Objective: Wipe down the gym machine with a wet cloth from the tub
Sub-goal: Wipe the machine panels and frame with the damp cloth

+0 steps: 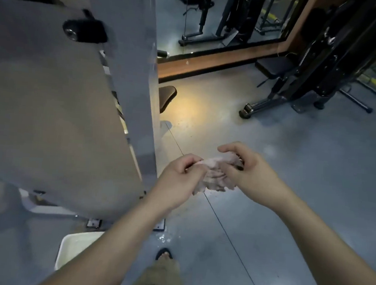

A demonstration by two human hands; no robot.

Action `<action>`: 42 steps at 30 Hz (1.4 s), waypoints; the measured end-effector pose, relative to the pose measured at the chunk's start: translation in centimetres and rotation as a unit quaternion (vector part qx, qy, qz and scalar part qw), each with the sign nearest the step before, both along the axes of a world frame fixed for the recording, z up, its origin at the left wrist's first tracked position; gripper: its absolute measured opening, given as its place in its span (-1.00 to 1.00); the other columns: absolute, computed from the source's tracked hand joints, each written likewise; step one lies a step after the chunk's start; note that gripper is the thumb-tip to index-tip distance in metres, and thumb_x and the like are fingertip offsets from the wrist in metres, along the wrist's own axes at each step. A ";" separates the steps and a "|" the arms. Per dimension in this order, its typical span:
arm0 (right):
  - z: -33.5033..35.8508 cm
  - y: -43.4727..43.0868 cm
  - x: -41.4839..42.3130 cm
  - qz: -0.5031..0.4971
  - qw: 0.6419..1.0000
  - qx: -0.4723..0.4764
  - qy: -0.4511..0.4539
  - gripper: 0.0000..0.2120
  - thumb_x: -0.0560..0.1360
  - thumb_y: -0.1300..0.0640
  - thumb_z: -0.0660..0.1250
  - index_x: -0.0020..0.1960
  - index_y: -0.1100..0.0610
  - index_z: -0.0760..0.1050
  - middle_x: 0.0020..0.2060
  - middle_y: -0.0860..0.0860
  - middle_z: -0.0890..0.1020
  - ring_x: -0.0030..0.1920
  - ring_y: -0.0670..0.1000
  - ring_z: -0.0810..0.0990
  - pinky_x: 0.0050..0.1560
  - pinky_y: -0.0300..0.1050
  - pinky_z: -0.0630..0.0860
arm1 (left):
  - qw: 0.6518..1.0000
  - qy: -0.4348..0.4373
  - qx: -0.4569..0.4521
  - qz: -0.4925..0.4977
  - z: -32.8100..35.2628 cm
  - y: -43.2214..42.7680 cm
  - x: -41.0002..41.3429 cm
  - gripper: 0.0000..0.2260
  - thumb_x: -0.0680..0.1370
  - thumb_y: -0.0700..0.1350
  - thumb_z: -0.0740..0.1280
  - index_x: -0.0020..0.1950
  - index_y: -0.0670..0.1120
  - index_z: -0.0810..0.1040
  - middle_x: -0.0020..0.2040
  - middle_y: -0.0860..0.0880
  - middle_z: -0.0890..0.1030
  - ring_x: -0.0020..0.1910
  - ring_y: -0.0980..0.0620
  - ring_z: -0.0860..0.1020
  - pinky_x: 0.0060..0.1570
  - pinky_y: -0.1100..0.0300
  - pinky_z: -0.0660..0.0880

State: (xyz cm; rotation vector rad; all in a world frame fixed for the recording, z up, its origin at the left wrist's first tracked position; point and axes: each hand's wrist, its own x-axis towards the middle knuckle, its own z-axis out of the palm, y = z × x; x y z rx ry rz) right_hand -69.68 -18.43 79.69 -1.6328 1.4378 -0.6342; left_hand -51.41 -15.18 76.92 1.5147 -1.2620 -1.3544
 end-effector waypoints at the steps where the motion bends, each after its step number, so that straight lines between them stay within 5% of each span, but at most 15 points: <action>1: -0.1 -1.0 -0.8 0.001 1.000 0.009 0.005 -0.73 0.59 0.24 0.36 0.20 -0.06 0.52 -0.27 -0.13 0.61 -0.35 -0.15 0.56 -0.34 -0.33 0.46 | 1.000 0.006 0.005 0.003 -0.6 -0.8 -0.9 -0.87 0.64 -0.05 0.29 -0.02 0.01 0.62 -0.35 0.04 0.56 -0.34 0.11 0.50 -0.26 0.22 0.43; 4: -0.3 -4.7 -2.7 0.049 0.998 0.042 -0.002 -0.68 0.58 0.27 0.38 0.25 -0.03 0.50 -0.31 -0.22 0.60 -0.29 -0.18 0.57 -0.31 -0.33 0.46 | 1.000 0.011 0.019 0.012 -1.3 -3.3 -2.8 -0.89 0.63 -0.08 0.29 -0.04 0.01 0.60 -0.36 0.00 0.55 -0.36 0.06 0.51 -0.26 0.13 0.50; 8: 0.3 -9.8 -2.1 0.161 0.979 0.122 0.000 -0.67 0.56 0.29 0.40 0.22 -0.03 0.56 -0.30 -0.03 0.57 -0.32 -0.05 0.52 -0.33 -0.25 0.44 | 0.996 0.033 0.045 0.075 -1.2 -5.5 -3.5 -0.91 0.49 -0.12 0.30 -0.04 -0.03 0.58 -0.31 0.05 0.54 -0.36 0.06 0.48 -0.28 0.15 0.45; 16: -3.1 -20.2 1.4 0.397 0.911 0.112 0.011 -0.66 0.58 0.21 0.37 0.25 -0.14 0.47 -0.15 0.05 0.62 -0.31 -0.02 0.55 -0.28 -0.07 0.49 | 0.953 0.051 0.075 0.288 -1.4 -8.4 -4.7 -0.88 0.61 -0.25 0.27 0.10 -0.18 0.56 -0.35 -0.08 0.60 -0.36 -0.06 0.53 -0.33 0.13 0.46; 20: -3.7 -23.9 1.5 0.496 0.868 0.028 -0.009 -0.72 0.62 0.18 0.33 0.18 -0.18 0.41 0.02 0.05 0.58 -0.14 0.09 0.61 -0.14 0.07 0.57 | 0.893 0.051 0.065 0.442 -1.4 -9.3 -8.3 -0.88 0.60 -0.11 0.40 0.03 -0.13 0.68 -0.29 -0.10 0.68 -0.33 -0.08 0.60 -0.25 0.08 0.51; 24: -2.3 -25.1 1.5 0.607 0.793 -0.048 -0.019 -0.84 0.58 -0.04 0.41 0.13 -0.07 0.52 0.11 -0.09 0.44 0.12 -0.13 0.53 0.08 -0.38 0.44 | 0.813 0.085 0.041 0.574 0.7 -10.2 -11.7 -0.85 0.53 -0.02 0.48 -0.08 -0.10 0.70 -0.17 -0.20 0.71 -0.18 -0.18 0.67 -0.07 -0.10 0.61; 27: -0.7 -24.6 2.7 0.662 0.745 -0.073 -0.044 -0.75 0.51 -0.13 0.44 0.11 -0.07 0.53 0.17 -0.12 0.36 0.19 -0.23 0.48 0.15 -0.33 0.46 | 0.761 0.125 -0.011 0.636 3.2 -9.9 -12.5 -0.89 0.57 -0.17 0.42 -0.10 -0.19 0.69 -0.22 -0.28 0.65 -0.26 -0.15 0.62 -0.11 0.05 0.55; 31: 1.8 -22.2 4.5 0.671 0.722 -0.108 -0.128 -0.87 0.50 0.01 0.47 -0.02 -0.07 0.54 0.03 -0.15 0.48 0.04 -0.15 0.55 -0.02 -0.25 0.48 | 0.757 0.123 -0.075 0.637 6.2 -7.9 -13.0 -0.75 0.56 -0.07 0.40 0.03 -0.26 0.70 -0.20 -0.48 0.56 -0.19 -0.32 0.50 -0.05 -0.21 0.38; 34: 3.3 -21.4 5.4 0.668 0.709 -0.139 -0.177 -0.92 0.54 0.10 0.44 -0.06 -0.06 0.57 -0.11 -0.14 0.53 -0.04 -0.07 0.57 -0.11 -0.26 0.46 | 0.726 0.078 -0.110 0.674 7.8 -7.4 -12.5 -0.82 0.56 -0.15 0.41 0.01 -0.27 0.65 -0.21 -0.37 0.61 -0.18 -0.27 0.59 0.07 -0.39 0.51; 38: 4.9 -22.1 6.4 0.633 0.733 -0.115 -0.222 -0.90 0.57 0.16 0.42 0.02 -0.04 0.60 -0.09 -0.15 0.62 -0.01 -0.09 0.62 -0.10 -0.30 0.49 | 0.684 0.005 -0.155 0.713 9.2 -8.5 -10.5 -0.94 0.58 -0.26 0.39 -0.09 -0.22 0.62 -0.23 -0.14 0.67 -0.21 -0.10 0.66 -0.12 0.00 0.62; 42: 6.9 -24.0 7.1 0.626 0.733 -0.099 -0.245 -0.72 0.55 0.17 0.44 0.18 -0.13 0.53 0.04 -0.26 0.62 0.14 -0.20 0.61 0.07 -0.32 0.55 | 0.605 -0.098 -0.186 0.768 10.3 -9.7 -9.7 -0.85 0.58 -0.19 0.38 -0.19 -0.06 0.59 -0.31 -0.03 0.56 -0.30 0.01 0.50 -0.20 0.01 0.51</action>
